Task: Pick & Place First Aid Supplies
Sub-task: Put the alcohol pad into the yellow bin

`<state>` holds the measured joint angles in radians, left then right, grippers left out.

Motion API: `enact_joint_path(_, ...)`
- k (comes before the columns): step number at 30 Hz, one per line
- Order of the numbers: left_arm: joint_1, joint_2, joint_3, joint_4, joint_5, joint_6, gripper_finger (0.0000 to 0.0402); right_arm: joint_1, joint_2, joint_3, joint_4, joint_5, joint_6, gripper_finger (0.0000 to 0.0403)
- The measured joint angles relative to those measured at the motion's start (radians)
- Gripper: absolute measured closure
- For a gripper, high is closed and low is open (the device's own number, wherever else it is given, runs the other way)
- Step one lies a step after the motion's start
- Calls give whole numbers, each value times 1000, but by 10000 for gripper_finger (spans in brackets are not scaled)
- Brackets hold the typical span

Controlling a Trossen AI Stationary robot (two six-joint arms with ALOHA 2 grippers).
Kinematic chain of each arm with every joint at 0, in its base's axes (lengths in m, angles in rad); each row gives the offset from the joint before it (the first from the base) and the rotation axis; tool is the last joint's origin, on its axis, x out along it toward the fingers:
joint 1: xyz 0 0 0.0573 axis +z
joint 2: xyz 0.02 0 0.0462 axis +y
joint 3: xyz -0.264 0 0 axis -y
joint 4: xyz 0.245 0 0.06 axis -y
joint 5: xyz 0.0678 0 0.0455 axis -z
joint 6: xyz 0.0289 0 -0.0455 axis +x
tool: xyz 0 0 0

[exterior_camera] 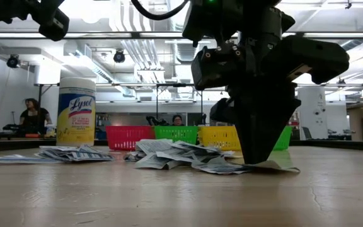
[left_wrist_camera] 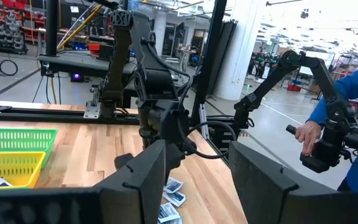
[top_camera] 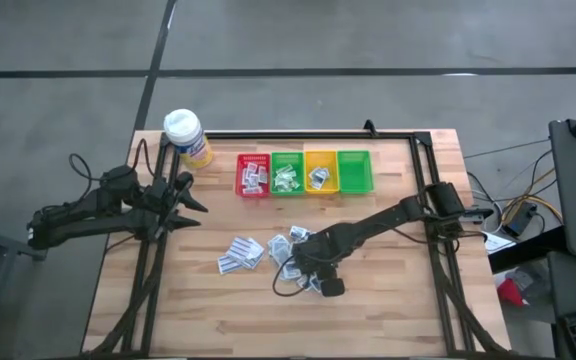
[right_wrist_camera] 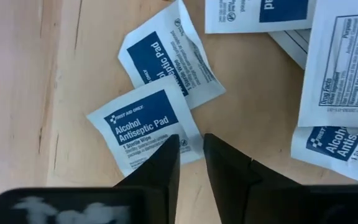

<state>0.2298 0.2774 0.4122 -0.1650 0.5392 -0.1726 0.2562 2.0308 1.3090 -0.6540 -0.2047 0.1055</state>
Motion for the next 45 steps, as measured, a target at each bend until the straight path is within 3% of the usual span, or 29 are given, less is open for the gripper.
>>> enact_joint_path(11,0,0,0,0,0,0,227,2,3,2,-4,26,0,392)
enact_joint_path(38,0,0,0,0,0,1,227,-4,-22,49,-171,146,39,395)
enact_joint_path(45,0,0,0,0,0,1,227,-7,-22,49,-177,104,35,394)
